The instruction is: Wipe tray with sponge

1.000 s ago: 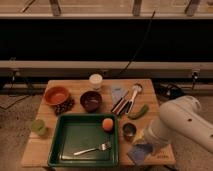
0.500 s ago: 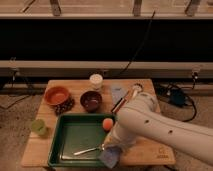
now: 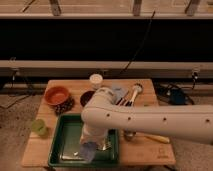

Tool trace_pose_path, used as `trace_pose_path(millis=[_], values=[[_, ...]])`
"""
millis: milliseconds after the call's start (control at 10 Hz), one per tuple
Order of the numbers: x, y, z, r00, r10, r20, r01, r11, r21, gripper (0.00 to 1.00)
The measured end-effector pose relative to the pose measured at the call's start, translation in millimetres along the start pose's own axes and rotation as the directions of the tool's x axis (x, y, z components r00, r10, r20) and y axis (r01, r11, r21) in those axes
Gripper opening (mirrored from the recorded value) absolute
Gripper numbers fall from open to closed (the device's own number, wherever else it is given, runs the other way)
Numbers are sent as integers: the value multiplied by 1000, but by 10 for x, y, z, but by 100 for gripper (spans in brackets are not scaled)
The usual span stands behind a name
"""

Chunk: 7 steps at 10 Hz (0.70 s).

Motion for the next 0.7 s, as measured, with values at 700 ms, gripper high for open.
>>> trace_pose_path(millis=[700], values=[[329,-305,69,1000,-20,17,19,1000,20,0]])
